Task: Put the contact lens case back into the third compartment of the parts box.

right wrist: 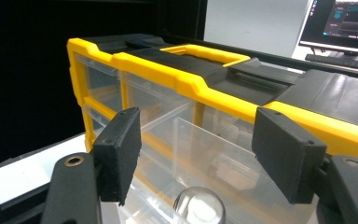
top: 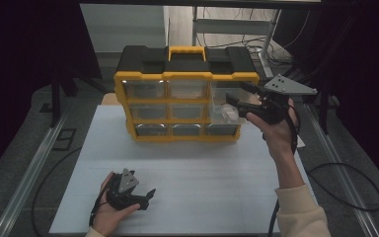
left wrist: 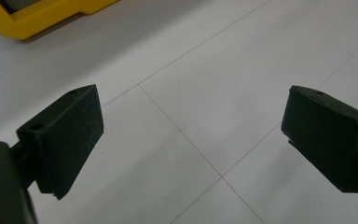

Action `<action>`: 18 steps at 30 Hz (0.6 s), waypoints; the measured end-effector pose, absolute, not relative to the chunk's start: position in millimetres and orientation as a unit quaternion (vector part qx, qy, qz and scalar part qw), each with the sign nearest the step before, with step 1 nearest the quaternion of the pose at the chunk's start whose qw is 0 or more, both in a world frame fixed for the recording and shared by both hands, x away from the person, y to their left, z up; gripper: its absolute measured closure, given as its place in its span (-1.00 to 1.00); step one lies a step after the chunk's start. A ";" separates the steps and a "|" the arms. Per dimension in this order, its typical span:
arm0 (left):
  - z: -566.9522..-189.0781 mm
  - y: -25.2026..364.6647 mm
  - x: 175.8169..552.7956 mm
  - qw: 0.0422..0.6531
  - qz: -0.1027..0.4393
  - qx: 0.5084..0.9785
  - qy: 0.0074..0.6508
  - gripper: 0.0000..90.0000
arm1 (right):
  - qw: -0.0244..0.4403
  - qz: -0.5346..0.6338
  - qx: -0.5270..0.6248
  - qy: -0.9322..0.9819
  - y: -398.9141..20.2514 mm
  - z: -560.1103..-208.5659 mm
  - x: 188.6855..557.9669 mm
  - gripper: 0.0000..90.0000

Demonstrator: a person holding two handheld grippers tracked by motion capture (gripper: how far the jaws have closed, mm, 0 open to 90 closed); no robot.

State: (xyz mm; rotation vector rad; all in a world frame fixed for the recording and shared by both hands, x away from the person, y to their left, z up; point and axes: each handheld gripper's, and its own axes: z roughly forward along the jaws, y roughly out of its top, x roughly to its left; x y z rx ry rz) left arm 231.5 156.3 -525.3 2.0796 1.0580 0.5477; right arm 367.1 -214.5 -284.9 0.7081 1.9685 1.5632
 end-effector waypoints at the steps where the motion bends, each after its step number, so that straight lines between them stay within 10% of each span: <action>1: -525.3 156.3 231.6 0.364 0.213 0.808 0.411 -0.86 | 0.261 0.581 0.260 0.726 -215.1 -285.1 365.7 -0.26; 18: -525.7 157.9 232.0 0.368 0.210 0.806 0.412 -0.86 | 0.247 0.603 0.230 0.723 -223.9 -292.0 356.8 -0.26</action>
